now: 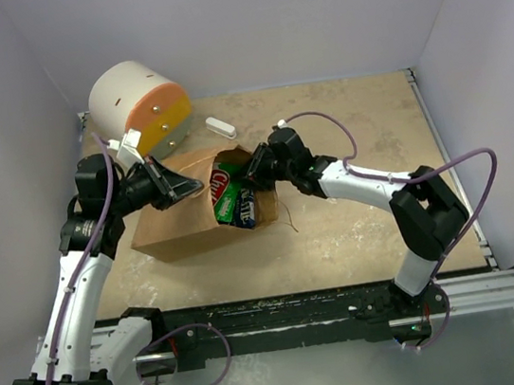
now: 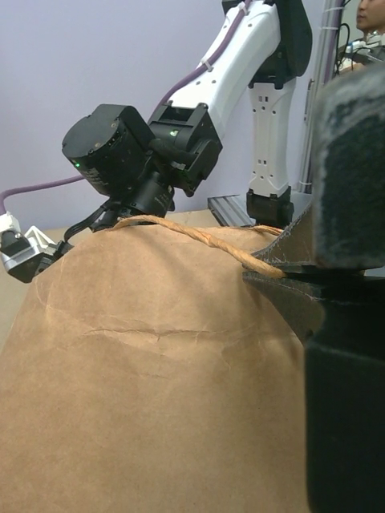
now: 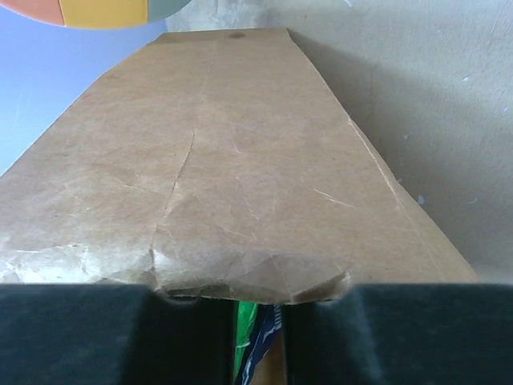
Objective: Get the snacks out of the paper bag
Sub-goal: Take out the snack from the paper bag.
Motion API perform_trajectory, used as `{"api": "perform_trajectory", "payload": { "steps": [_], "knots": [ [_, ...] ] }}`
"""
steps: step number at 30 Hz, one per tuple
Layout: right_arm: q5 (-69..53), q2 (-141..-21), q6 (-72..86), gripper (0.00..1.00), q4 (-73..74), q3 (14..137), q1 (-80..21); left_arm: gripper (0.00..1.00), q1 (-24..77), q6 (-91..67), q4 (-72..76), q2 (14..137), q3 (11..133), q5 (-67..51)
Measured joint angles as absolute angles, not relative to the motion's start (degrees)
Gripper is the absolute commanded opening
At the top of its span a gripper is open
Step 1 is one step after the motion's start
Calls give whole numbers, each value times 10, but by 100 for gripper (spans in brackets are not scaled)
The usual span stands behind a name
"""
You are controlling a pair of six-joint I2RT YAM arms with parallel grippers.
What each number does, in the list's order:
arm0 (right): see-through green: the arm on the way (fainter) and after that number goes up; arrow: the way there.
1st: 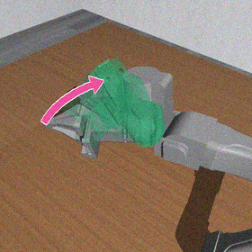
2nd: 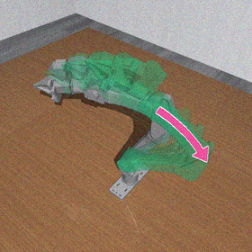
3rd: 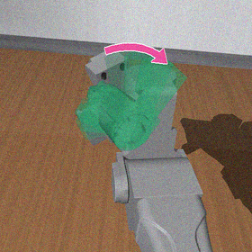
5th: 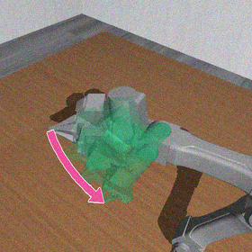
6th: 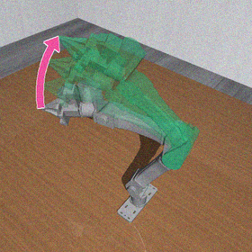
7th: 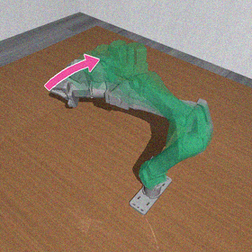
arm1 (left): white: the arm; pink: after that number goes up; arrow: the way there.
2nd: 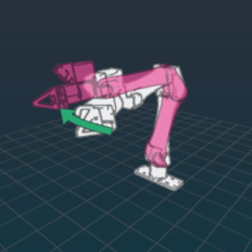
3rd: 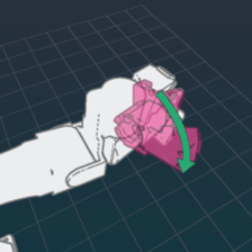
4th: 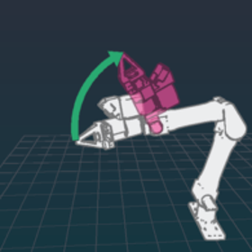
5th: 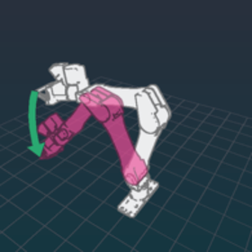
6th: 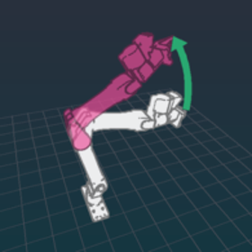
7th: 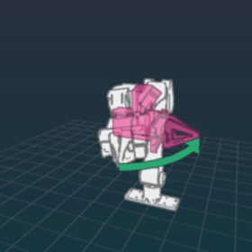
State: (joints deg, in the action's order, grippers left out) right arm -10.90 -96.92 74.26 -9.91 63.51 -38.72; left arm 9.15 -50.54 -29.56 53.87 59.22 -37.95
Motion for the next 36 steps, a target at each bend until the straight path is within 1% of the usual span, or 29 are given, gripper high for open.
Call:
{"api": "perform_trajectory", "payload": {
  "steps": [6, 12, 18, 27, 36],
  "knots": [
    [-96, -972, 718, 0, -68, 672, -390, 0, 91, -499, -303, 538, 592, -379],
    [-100, -957, 705, 0, -53, 685, -391, 0, 91, -497, -329, 541, 599, -359],
    [-105, -908, 681, 0, -6, 703, -394, 0, 91, -473, -369, 561, 656, -321],
    [-134, -806, 625, 0, 82, 740, -395, 0, 91, -456, -387, 561, 679, -284],
    [-141, -686, 577, 0, 206, 764, -395, 0, 91, -438, -397, 568, 716, -255]
  ]
}}
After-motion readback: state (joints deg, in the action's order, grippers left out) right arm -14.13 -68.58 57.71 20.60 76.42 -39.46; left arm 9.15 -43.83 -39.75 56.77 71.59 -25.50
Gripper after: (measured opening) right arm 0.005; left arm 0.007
